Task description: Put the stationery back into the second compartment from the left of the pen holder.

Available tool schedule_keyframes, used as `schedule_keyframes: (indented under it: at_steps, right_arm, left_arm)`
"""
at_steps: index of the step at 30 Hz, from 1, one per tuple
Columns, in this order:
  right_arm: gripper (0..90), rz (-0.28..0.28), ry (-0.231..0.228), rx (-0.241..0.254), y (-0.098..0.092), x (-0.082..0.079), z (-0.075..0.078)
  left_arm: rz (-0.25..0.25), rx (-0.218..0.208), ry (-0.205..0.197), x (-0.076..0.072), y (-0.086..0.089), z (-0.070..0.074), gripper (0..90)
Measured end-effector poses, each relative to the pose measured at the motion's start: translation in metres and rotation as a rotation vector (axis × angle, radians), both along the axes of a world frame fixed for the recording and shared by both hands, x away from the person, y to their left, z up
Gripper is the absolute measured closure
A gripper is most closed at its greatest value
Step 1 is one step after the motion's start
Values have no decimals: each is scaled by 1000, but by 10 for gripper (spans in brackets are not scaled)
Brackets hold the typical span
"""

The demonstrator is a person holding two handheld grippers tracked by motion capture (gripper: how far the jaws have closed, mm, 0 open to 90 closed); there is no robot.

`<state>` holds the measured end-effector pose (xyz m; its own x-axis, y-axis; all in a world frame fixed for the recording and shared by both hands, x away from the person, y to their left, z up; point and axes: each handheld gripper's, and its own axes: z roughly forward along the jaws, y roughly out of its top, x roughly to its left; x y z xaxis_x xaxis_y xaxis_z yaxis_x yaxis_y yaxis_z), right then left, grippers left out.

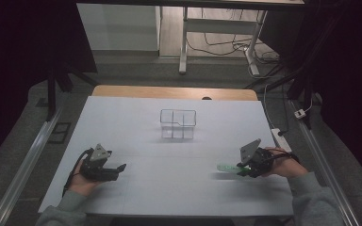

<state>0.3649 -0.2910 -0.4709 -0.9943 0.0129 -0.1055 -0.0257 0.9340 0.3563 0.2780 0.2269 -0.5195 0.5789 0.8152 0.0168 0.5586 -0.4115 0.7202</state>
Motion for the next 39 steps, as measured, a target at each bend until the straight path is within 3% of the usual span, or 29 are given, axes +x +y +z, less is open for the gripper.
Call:
schedule_keyframes:
  at_steps: [4, 6, 9, 15, 23, 27, 32, 39]
  right_arm:
    - [670, -143, -1, 65, 9, 9, 2]
    - [670, -190, -16, 95, 13, 10, 1]
    - [669, -256, -1, 135, 18, 10, 3]
    - [669, -357, 41, 230, 27, 9, 8]
    - [669, -493, 82, 293, 34, 13, 8]
    - [669, -514, 102, 297, 38, 16, 6]
    - [669, -499, 115, 281, 47, 15, 5]
    - [669, -480, 142, 297, 64, 13, 7]
  left_arm:
    - [-12, -1, 0, 1, -1, 0, 220]
    - [-17, -3, 0, 1, -2, 0, 221]
    - [-23, -5, -1, 1, -2, 0, 221]
    - [-36, -8, -4, 2, -4, 0, 221]
    - [-52, 5, -13, 3, -9, 1, 221]
    - [-64, 18, -24, 3, -14, 3, 222]
    - [-86, 32, -35, 4, -22, 6, 222]
    - [-142, 41, -62, 7, -41, 18, 223]
